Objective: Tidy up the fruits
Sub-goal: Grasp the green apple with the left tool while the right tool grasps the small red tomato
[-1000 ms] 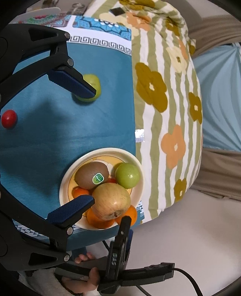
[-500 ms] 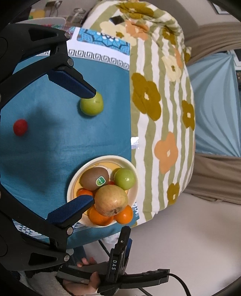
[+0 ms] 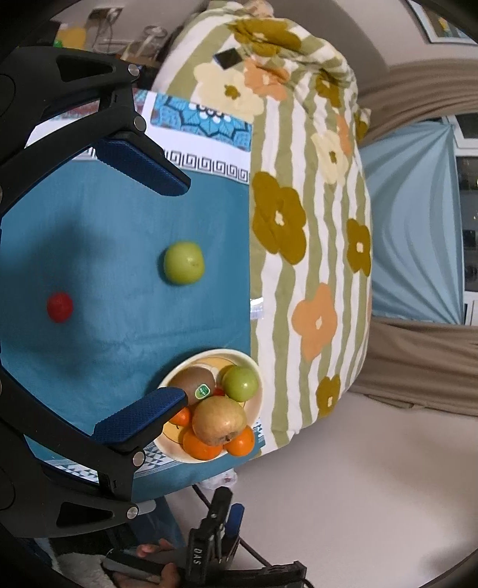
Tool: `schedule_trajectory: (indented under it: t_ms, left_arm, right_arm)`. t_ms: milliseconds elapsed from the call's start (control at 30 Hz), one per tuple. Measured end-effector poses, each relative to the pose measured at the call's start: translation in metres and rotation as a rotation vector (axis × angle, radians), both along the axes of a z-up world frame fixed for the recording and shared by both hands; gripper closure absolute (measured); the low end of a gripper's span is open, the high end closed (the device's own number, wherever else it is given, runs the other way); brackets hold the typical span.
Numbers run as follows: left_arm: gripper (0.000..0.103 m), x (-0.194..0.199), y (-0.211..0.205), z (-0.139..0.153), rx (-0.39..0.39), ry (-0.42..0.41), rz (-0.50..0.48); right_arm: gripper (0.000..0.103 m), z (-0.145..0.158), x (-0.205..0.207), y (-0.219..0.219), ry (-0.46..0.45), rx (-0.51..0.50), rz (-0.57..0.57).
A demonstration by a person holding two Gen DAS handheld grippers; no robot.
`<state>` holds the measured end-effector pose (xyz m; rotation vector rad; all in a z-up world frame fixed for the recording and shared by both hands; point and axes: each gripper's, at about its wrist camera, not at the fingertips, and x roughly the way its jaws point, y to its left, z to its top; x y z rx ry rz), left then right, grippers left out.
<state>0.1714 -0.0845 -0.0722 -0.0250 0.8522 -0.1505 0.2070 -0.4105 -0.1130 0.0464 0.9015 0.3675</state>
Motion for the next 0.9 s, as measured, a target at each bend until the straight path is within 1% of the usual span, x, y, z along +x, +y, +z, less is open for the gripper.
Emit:
schedule_trajectory:
  t_ms: [267, 367, 567, 667, 767, 900]
  left_arm:
    - [0.000, -0.001, 0.033, 0.007, -0.007, 0.001, -0.081]
    - [0.000, 0.003, 0.045, 0.007, -0.007, 0.004, -0.121]
    - [0.000, 0.013, 0.065, -0.002, -0.002, 0.020, -0.218]
    - [0.000, 0.018, 0.075, -0.007, -0.001, 0.020, -0.249]
    - [0.000, 0.026, 0.084, -0.010, -0.017, 0.020, -0.287]
    - [0.000, 0.037, 0.091, -0.016, -0.020, 0.018, -0.351]
  right_arm:
    - [0.006, 0.007, -0.039, 0.043, 0.034, 0.015, -0.047]
    - [0.006, 0.007, -0.051, 0.060, 0.040, 0.004, -0.076]
    - [0.006, 0.005, -0.071, 0.088, 0.044, -0.011, -0.159]
    - [0.006, 0.002, -0.079, 0.102, 0.047, -0.041, -0.200]
    - [0.006, -0.003, -0.086, 0.117, 0.066, -0.055, -0.237]
    - [0.006, -0.008, -0.093, 0.133, 0.086, -0.060, -0.285]
